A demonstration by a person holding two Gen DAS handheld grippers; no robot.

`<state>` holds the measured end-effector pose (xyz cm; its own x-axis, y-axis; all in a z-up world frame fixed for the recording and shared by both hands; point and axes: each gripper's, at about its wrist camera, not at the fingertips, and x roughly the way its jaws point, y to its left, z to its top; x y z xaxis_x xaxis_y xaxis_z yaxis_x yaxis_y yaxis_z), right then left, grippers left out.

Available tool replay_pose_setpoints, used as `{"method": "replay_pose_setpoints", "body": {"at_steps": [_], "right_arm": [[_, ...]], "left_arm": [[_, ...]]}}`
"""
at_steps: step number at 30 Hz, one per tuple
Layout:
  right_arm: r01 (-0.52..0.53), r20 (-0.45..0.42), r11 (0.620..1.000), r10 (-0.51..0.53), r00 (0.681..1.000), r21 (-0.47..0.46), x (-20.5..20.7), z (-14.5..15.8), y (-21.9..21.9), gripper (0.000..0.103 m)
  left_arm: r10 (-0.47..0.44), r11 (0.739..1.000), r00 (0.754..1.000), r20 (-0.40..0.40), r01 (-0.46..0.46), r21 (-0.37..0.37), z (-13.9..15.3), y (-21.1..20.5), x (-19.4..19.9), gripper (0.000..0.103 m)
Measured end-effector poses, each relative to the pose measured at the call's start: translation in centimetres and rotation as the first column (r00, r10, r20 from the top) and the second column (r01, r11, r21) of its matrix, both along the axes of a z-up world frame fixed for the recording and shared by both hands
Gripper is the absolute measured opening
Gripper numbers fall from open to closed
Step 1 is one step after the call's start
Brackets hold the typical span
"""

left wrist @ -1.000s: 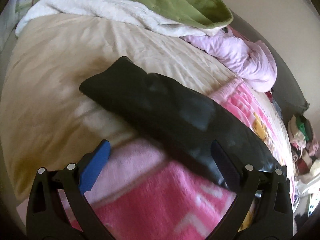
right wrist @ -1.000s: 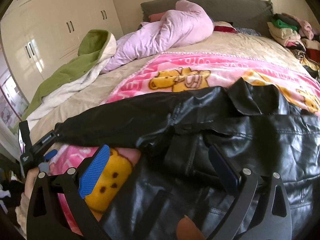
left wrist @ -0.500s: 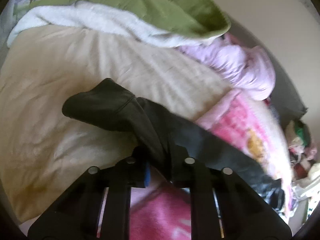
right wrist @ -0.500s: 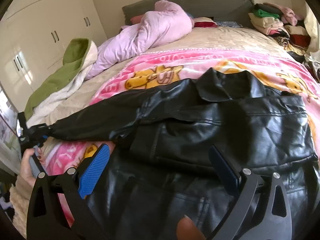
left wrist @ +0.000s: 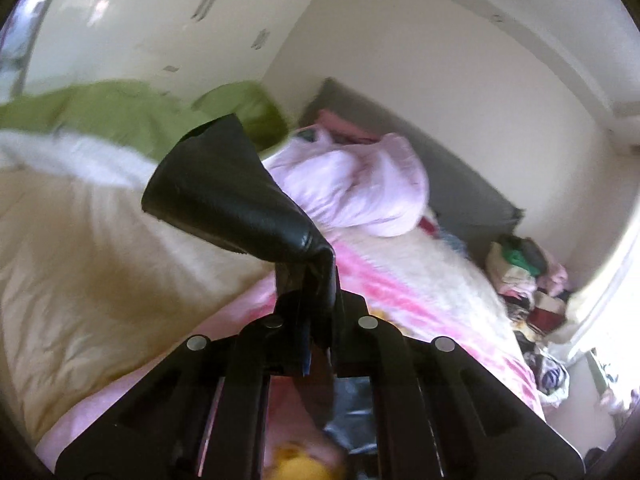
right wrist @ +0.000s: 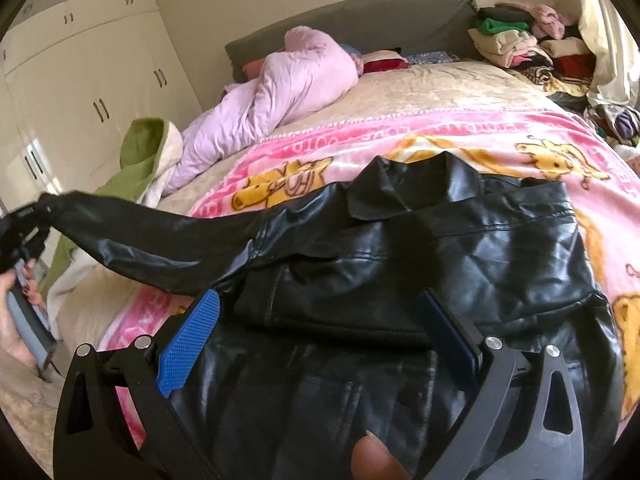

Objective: Fold large clothes
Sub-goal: 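Lift the sleeve with the left tool and fold it across the jacket body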

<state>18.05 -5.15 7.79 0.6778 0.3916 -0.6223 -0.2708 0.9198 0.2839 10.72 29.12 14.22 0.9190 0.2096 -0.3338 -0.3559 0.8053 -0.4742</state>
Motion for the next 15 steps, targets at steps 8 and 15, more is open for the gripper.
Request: {"method": "replay_pose_setpoints", "body": {"at_steps": [8,15], "right_arm": [[0.069,0.010,0.996,-0.070,0.998,0.063,-0.6,0.5,-4.8,0.098],[0.146,0.001,0.986,-0.147,0.989,0.086,-1.0,0.0,-9.0,0.098]], "left_arm": [[-0.159,0.985,0.986,0.050,0.155,0.075,2.7,-7.7,1.8,0.001],[-0.342,0.935,0.939,0.017,0.339,0.103,1.1,-15.0,4.2,0.001]]}}
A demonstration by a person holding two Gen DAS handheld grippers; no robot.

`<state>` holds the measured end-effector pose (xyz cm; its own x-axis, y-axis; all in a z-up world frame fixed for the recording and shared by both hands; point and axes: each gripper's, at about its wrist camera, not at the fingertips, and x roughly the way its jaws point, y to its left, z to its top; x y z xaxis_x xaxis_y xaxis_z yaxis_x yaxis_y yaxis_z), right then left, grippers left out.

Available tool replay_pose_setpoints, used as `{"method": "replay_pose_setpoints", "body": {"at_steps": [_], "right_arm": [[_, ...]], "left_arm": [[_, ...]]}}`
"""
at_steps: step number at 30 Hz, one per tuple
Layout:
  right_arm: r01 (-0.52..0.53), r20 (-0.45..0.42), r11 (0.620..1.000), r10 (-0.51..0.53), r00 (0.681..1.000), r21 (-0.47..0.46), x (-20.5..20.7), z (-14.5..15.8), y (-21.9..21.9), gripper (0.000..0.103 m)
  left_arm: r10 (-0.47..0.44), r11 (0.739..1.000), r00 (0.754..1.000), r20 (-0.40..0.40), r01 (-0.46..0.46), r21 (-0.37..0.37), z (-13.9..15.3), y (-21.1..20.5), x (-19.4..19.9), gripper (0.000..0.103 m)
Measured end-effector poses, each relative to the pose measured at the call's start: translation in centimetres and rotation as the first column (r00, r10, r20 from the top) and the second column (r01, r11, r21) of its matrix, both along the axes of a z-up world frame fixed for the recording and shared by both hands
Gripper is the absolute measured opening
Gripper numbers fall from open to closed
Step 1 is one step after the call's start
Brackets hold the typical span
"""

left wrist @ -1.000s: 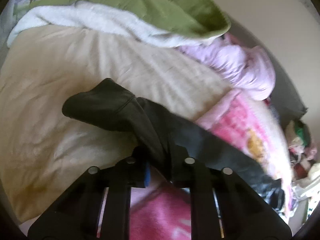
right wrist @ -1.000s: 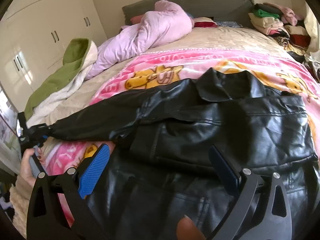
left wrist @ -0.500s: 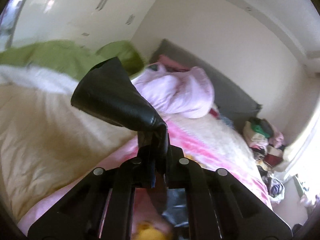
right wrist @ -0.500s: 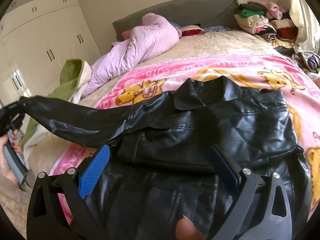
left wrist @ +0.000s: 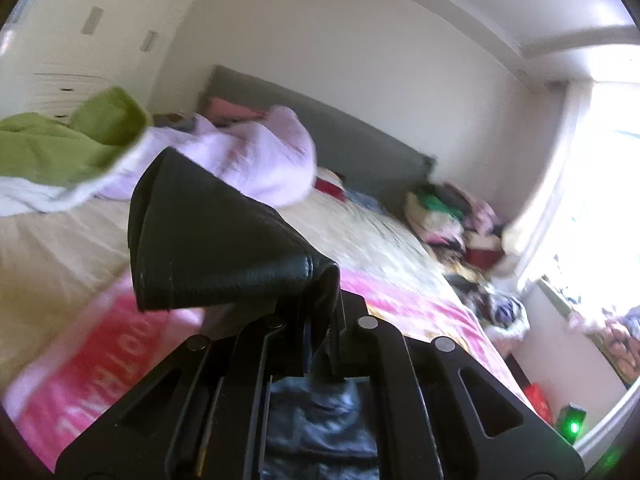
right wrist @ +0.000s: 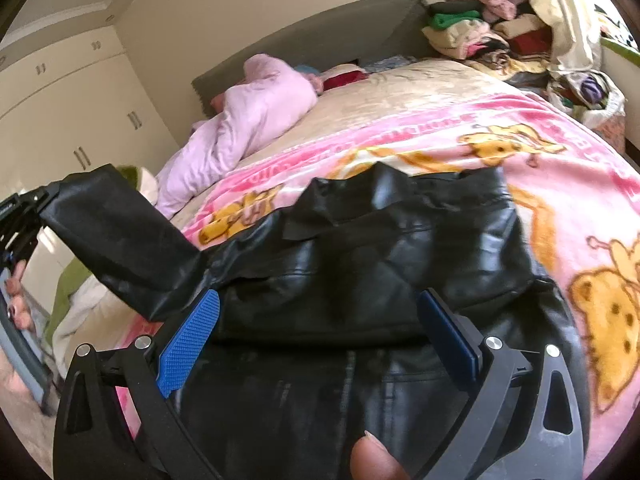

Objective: Fold large clothes
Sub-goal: 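Lift the sleeve with the left tool and fold it across the jacket body, then lay the sleeve down on the jacket and open the left tool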

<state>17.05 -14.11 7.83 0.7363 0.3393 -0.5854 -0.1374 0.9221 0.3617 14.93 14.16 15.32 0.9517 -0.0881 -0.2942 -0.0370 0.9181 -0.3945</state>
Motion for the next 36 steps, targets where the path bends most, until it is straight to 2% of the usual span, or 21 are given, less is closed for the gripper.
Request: {"method": "replay_pose_setpoints", "body": {"at_steps": [6,11,15,20,24,27,28,30,31,32,33,36], "right_arm": [[0.084,-0.014,0.996,-0.084,0.996,0.017,-0.2,-0.6,-3.7,0.098],[0.161,-0.036,0.987,-0.160,0.986,0.028,-0.5,-1.4,-6.7,0.098],[0.221,-0.052,0.975,-0.219,0.974,0.032,-0.7,-1.8,-9.2,0.098],[0.302,-0.068,0.953,-0.299,0.952,0.039,-1.0,-2.0,-12.1,0.098],[0.343,-0.084,0.938,-0.339,0.937,0.044,-0.9,-2.4,-13.5,0.098],[0.357,-0.107,0.932,-0.349,0.931,0.063,-0.5,-2.8,-14.0,0.098],[0.357,-0.117,0.931,-0.348,0.930,0.074,-0.3,-2.9,-14.1,0.098],[0.357,-0.136,0.930,-0.343,0.929,0.089,0.0,-3.3,-14.3,0.098],[0.353,-0.144,0.930,-0.338,0.930,0.100,0.2,-3.4,-14.3,0.098],[0.340,-0.158,0.932,-0.320,0.934,0.123,0.5,-3.7,-14.1,0.098],[0.327,-0.168,0.935,-0.303,0.938,0.138,0.7,-3.8,-13.9,0.098],[0.265,-0.211,0.942,-0.222,0.952,0.206,1.8,-4.4,-12.9,0.098]], "left_arm": [[-0.141,0.989,0.989,-0.035,0.142,0.042,-2.2,-5.7,1.6,0.001],[-0.251,0.961,0.964,-0.090,0.259,0.093,-4.7,-9.2,3.0,0.001],[-0.321,0.933,0.933,-0.165,0.341,0.117,-7.4,-11.8,4.3,0.002],[-0.395,0.888,0.875,-0.280,0.441,0.126,-12.1,-15.0,5.8,0.005],[-0.432,0.852,0.829,-0.354,0.505,0.143,-15.5,-17.1,6.0,0.011],[-0.444,0.824,0.802,-0.399,0.541,0.171,-17.1,-18.5,5.8,0.028],[-0.440,0.809,0.790,-0.426,0.555,0.194,-17.9,-19.0,5.7,0.030],[-0.417,0.790,0.783,-0.462,0.564,0.242,-18.8,-19.9,5.6,0.036],[-0.403,0.776,0.777,-0.483,0.570,0.270,-19.4,-20.3,5.3,0.047],[-0.403,0.765,0.770,-0.494,0.580,0.280,-19.7,-20.5,5.2,0.079],[-0.419,0.751,0.753,-0.508,0.602,0.273,-20.0,-20.7,4.9,0.095],[-0.442,0.725,0.739,-0.507,0.628,0.283,-19.5,-21.2,4.0,0.094]]}}
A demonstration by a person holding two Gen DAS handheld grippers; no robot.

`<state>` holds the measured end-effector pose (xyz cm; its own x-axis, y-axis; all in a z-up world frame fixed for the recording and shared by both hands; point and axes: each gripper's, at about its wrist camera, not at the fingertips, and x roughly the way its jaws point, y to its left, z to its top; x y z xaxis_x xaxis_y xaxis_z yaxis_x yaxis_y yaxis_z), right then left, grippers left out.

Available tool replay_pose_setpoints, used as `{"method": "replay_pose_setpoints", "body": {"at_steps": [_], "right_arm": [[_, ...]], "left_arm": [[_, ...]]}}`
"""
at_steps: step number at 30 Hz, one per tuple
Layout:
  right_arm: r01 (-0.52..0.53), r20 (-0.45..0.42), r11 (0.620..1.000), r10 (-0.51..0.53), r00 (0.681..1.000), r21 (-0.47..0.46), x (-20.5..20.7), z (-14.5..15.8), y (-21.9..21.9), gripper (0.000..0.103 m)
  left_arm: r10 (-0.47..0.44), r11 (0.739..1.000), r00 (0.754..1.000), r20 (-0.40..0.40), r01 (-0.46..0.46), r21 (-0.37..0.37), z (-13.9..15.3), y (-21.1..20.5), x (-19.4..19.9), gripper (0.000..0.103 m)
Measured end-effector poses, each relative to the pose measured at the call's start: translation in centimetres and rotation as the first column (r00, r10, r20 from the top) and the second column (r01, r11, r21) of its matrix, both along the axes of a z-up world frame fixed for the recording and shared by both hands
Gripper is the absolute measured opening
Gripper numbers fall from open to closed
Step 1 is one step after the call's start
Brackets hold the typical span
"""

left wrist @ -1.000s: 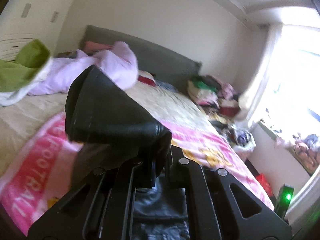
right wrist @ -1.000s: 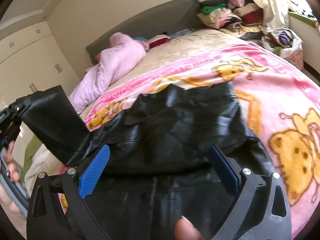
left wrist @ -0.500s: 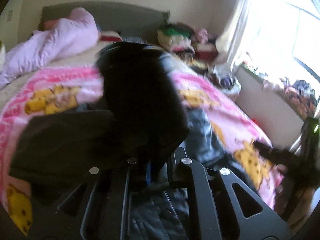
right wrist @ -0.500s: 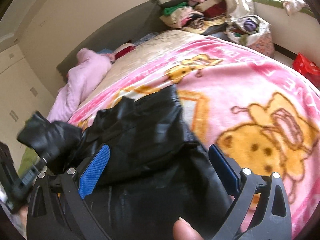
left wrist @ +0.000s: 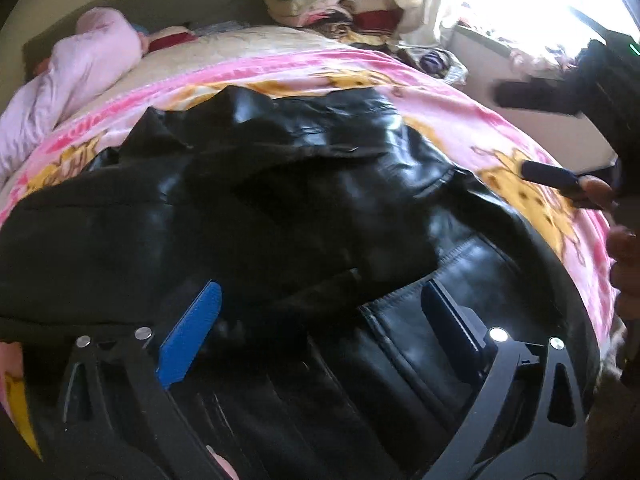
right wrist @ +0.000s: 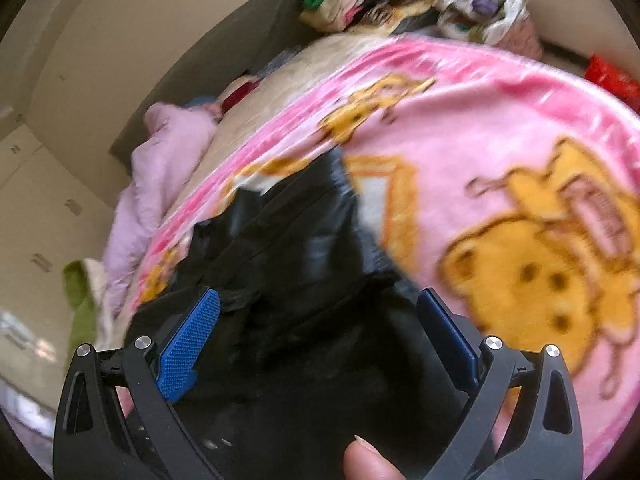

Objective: Fold large clothes

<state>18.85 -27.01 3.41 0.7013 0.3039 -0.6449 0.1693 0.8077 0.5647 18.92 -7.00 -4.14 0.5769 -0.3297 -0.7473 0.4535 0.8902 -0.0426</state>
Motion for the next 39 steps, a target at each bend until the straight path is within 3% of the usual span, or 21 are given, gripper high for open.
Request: {"method": "replay_pose_setpoints", "body": {"at_steps": [2,6,8,10,11,12,13,15,19,22,25,28,30,32,33,35,37,39], "right_arm": [[-0.062,-0.012,0.996,0.063,0.998,0.067,0.9,-0.4,1.1,0.098],[-0.150,-0.044,0.977,0.159,0.986,0.152,3.2,-1.4,3.2,0.095],[-0.180,-0.073,0.973,0.191,0.979,0.142,4.5,-2.0,4.5,0.078],[-0.221,-0.084,0.965,0.234,0.969,0.139,6.0,-2.6,6.1,0.072],[-0.225,-0.103,0.967,0.238,0.966,0.121,6.7,-2.9,6.7,0.060],[-0.230,-0.112,0.967,0.242,0.964,0.109,7.0,-3.1,7.1,0.048],[-0.239,-0.113,0.966,0.249,0.962,0.094,7.5,-3.3,7.7,0.024],[-0.275,-0.063,0.960,0.278,0.959,0.055,7.5,-2.2,8.8,0.012],[-0.325,0.092,0.924,0.348,0.933,-0.202,6.4,3.1,11.2,0.012],[-0.316,0.173,0.894,0.382,0.908,-0.317,5.8,6.2,11.5,0.012],[-0.300,0.205,0.874,0.397,0.895,-0.383,5.6,7.9,10.8,0.012],[-0.287,0.198,0.865,0.392,0.898,-0.411,6.0,8.1,9.8,0.012],[-0.286,0.180,0.867,0.383,0.906,-0.408,6.3,7.6,9.3,0.012],[-0.280,0.162,0.873,0.368,0.915,-0.400,6.2,6.9,8.7,0.012],[-0.279,0.156,0.875,0.363,0.918,-0.396,6.4,6.6,8.7,0.012],[-0.276,0.142,0.879,0.353,0.925,-0.389,6.4,5.9,8.5,0.012],[-0.273,0.130,0.882,0.344,0.930,-0.386,6.4,5.3,8.2,0.012],[-0.268,0.121,0.883,0.336,0.934,-0.385,6.6,4.8,8.0,0.012]], "left_arm": [[-0.001,1.000,1.000,0.012,0.001,0.015,0.6,0.1,-0.6,0.094],[0.022,0.999,0.999,0.029,-0.021,-0.030,2.3,1.7,-2.0,0.094],[0.062,0.997,0.997,0.051,-0.059,-0.056,3.5,3.4,-2.8,0.094],[0.124,0.990,0.989,0.077,-0.119,-0.071,4.5,5.6,-3.0,0.094],[0.162,0.985,0.983,0.087,-0.156,-0.080,5.0,6.9,-2.9,0.094],[0.223,0.972,0.970,0.093,-0.215,-0.091,5.6,8.7,-2.8,0.094],[0.264,0.961,0.960,0.095,-0.255,-0.104,6.0,10.0,-2.7,0.094],[0.365,0.924,0.927,0.088,-0.349,-0.157,6.9,13.8,-2.2,0.094],[0.535,0.835,0.840,0.086,-0.512,-0.200,8.7,19.5,-1.5,0.094],[0.615,0.768,0.786,0.060,-0.580,-0.272,9.8,22.5,-0.6,0.094],[0.657,0.711,0.754,-0.001,-0.620,-0.333,10.0,24.4,0.9,0.094],[0.665,0.700,0.747,-0.020,-0.632,-0.333,9.7,24.2,2.7,0.093],[0.646,0.709,0.762,-0.039,-0.619,-0.337,9.1,23.7,3.9,0.086],[0.623,0.719,0.779,-0.075,-0.607,-0.338,7.9,22.6,5.4,0.060],[0.614,0.723,0.785,-0.088,-0.603,-0.337,7.2,22.1,5.8,0.053],[0.614,0.728,0.783,-0.096,-0.610,-0.314,5.9,21.3,6.7,0.021],[0.603,0.745,0.789,-0.115,-0.609,-0.273,4.4,20.5,7.5,0.004],[0.583,0.758,0.796,-0.164,-0.606,-0.241,2.7,19.8,8.2,0.002]]}}
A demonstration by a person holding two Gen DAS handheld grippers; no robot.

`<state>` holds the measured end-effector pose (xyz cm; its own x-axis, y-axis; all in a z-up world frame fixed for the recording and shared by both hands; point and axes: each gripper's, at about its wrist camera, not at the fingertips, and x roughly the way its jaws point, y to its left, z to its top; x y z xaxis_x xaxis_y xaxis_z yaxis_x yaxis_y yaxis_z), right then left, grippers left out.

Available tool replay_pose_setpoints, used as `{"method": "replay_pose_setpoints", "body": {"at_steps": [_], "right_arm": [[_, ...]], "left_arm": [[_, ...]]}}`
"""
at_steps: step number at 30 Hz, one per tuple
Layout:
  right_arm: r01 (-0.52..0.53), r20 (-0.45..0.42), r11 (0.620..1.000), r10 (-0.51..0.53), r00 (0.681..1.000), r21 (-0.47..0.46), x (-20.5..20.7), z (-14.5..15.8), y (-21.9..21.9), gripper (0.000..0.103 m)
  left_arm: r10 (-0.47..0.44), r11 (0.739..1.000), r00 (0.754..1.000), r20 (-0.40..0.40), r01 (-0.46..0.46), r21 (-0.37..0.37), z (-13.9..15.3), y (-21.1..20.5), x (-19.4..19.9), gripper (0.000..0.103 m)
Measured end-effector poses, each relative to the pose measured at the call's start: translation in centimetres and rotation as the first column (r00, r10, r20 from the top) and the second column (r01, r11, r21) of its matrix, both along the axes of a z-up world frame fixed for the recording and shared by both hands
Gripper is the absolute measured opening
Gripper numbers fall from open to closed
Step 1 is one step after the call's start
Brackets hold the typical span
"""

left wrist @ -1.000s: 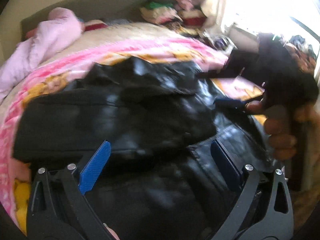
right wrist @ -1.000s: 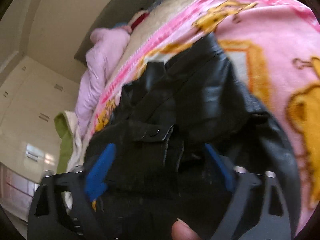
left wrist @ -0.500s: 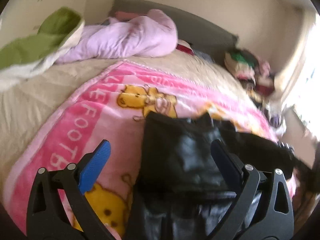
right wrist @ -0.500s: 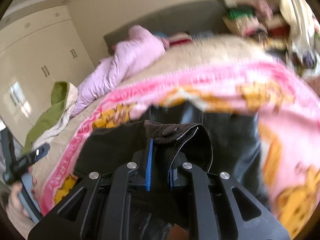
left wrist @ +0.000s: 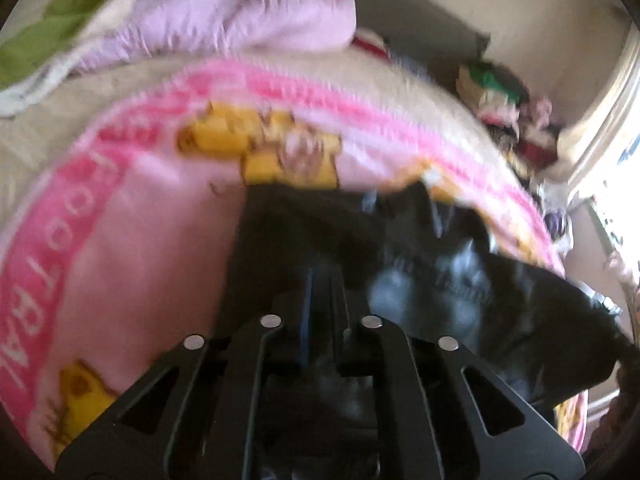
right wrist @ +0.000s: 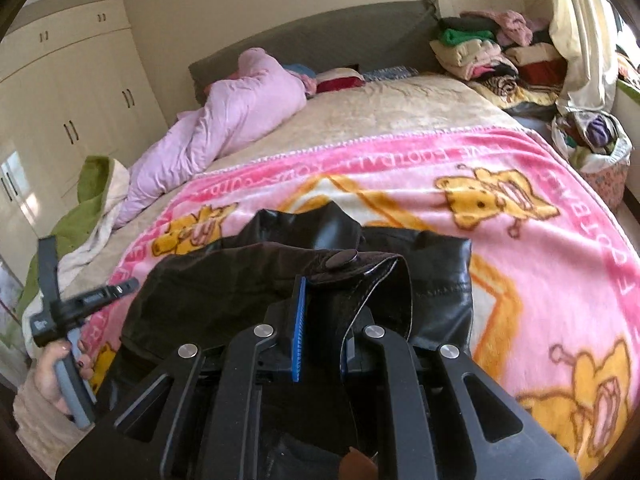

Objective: Fold large clothes

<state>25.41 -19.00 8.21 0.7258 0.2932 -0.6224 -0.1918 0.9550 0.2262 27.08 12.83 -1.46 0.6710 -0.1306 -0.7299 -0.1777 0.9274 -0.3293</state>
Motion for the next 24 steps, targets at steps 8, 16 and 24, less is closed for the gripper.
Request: {"method": "replay_pose_setpoints", "body": {"at_steps": [8,16,24], "right_arm": [[0.072,-0.094,0.991,-0.082,0.992,-0.109,1.7,-2.5,-0.4,0.030],[0.247,0.066,0.963,-0.241,0.968,-0.106,-0.3,0.1,-1.9,0.051],[0.030,-0.062,0.975,-0.045,0.997,-0.218,4.2,-3.8,5.3,0.049]], "left_arm": [[-0.028,0.995,0.999,-0.047,0.033,0.097,-3.9,-2.0,0.2,0.002],[-0.032,0.995,0.999,-0.041,0.036,0.096,-3.8,-2.1,0.3,0.002],[-0.042,0.996,0.998,-0.036,0.044,0.076,-3.8,-1.8,0.2,0.002]]}}
